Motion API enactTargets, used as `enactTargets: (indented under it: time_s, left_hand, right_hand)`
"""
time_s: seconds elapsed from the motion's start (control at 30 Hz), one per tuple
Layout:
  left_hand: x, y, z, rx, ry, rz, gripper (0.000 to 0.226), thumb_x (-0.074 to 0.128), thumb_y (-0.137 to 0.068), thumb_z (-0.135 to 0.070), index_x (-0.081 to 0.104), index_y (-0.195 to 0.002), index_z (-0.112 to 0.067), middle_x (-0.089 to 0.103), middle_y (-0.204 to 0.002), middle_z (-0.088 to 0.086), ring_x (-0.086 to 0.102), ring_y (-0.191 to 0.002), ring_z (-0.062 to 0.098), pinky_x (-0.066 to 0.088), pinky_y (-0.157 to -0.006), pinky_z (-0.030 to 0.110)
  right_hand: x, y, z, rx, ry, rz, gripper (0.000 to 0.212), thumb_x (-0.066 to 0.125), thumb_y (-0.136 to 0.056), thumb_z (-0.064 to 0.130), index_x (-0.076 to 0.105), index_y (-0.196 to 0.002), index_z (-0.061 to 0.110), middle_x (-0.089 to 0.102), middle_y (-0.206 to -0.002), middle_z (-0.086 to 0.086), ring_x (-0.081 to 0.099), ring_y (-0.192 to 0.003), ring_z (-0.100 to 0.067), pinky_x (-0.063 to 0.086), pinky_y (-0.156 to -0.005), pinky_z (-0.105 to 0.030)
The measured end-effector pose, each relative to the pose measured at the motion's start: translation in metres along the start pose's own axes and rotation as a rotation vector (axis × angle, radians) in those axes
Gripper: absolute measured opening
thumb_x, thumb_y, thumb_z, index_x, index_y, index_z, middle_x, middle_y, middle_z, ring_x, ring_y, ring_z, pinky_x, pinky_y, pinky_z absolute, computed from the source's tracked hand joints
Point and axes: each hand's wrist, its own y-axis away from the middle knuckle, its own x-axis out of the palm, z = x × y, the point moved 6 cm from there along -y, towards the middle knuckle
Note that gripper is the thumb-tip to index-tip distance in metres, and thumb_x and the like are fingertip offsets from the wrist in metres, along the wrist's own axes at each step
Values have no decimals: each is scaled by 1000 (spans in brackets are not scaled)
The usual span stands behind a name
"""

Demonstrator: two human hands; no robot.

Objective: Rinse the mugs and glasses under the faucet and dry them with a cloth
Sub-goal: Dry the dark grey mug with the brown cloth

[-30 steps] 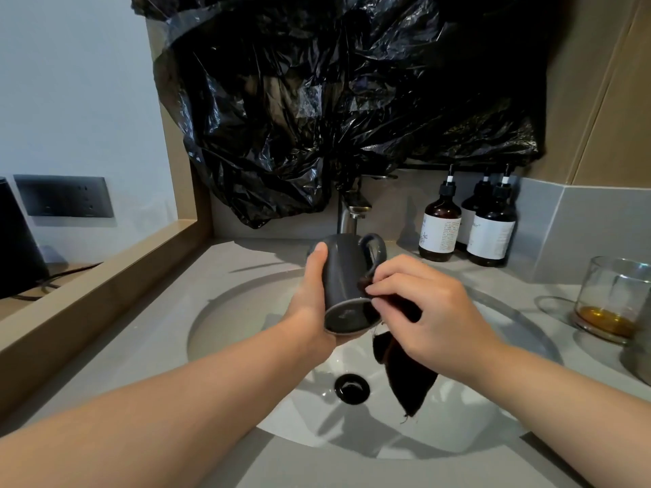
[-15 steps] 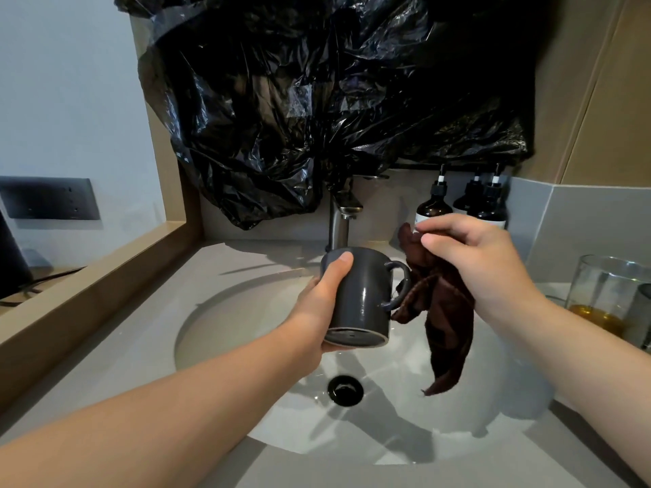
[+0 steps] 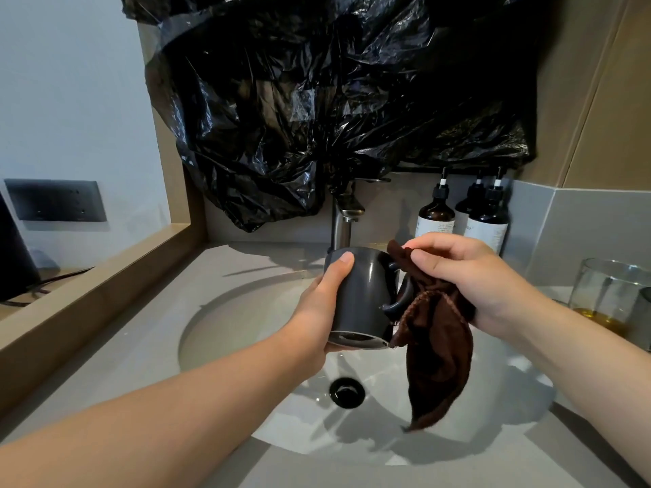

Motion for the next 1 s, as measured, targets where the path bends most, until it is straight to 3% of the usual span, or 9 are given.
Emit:
enactTargets:
  time_s: [0.1, 0.2, 0.3, 0.4, 0.47, 0.6, 0.8, 0.93, 1.0]
  left_hand:
    - [-3, 0, 1, -53, 72, -25, 56, 59, -77, -65, 59, -111, -21, 72, -102, 14, 70, -91, 33, 56, -83, 51]
    - [-8, 1, 1, -112, 214, -77, 61, 62, -74, -66, 56, -110, -17, 70, -99, 18, 70, -86, 33, 57, -76, 47]
    - [-8, 2, 2, -131, 262, -78, 65, 63, -74, -66, 56, -113, -14, 71, -97, 19, 70, -82, 33, 57, -73, 46]
    - [-4, 3, 4, -152, 273, -16, 70, 58, -75, -68, 59, -117, -12, 72, -96, 21, 71, -81, 32, 57, -69, 44]
    - [-3, 4, 3, -156, 296, 9, 70, 57, -76, -68, 60, -117, -10, 73, -91, 20, 72, -76, 32, 57, -65, 42]
    - [-4, 6, -3, -132, 426, 4, 63, 61, -77, -63, 60, -110, -9, 73, -79, 20, 70, -70, 31, 56, -65, 43]
    - [-1, 4, -3, -110, 406, 47, 66, 55, -79, -65, 61, -115, -10, 74, -86, 18, 70, -74, 31, 54, -64, 41]
    - [-3, 3, -5, -77, 402, 33, 60, 58, -78, -63, 62, -113, -14, 74, -85, 17, 71, -69, 30, 56, -60, 40]
    - [-4, 2, -4, -63, 339, 1, 56, 60, -77, -63, 61, -108, -17, 73, -89, 16, 71, -76, 31, 56, -63, 43]
  right_hand:
    - [1, 1, 12, -107, 284, 47, 29, 67, -82, 3, 73, -69, 29, 69, -74, 6, 66, -71, -8, 52, -67, -17]
    - [5, 5, 23, -253, 613, 8, 24, 73, -78, 7, 72, -70, 30, 66, -82, 12, 61, -78, 2, 42, -71, -3]
    - [13, 15, 31, -460, 681, -93, 21, 74, -76, 5, 70, -75, 26, 61, -86, 11, 57, -86, 1, 38, -77, -2]
    - [35, 24, 19, -602, 760, 12, 16, 75, -75, 5, 71, -81, 20, 57, -87, 10, 57, -87, -3, 40, -80, -8]
    - [39, 21, 7, -572, 758, 49, 14, 75, -76, 5, 71, -81, 18, 56, -87, 9, 56, -86, -5, 40, -79, -10]
    - [14, 4, -7, -388, 722, -68, 24, 76, -75, 5, 68, -73, 27, 59, -83, 5, 55, -84, -2, 37, -77, -8]
    - [24, 11, 4, -401, 607, -59, 21, 76, -73, 3, 70, -71, 23, 64, -81, 4, 58, -81, -1, 41, -75, -5]
    - [10, 0, -15, -254, 729, -110, 26, 77, -74, 7, 66, -68, 30, 65, -82, 8, 58, -80, -3, 37, -70, 0]
    - [-3, -5, -16, -176, 653, -189, 24, 76, -76, 8, 68, -69, 30, 67, -81, 11, 61, -80, -3, 40, -68, -2]
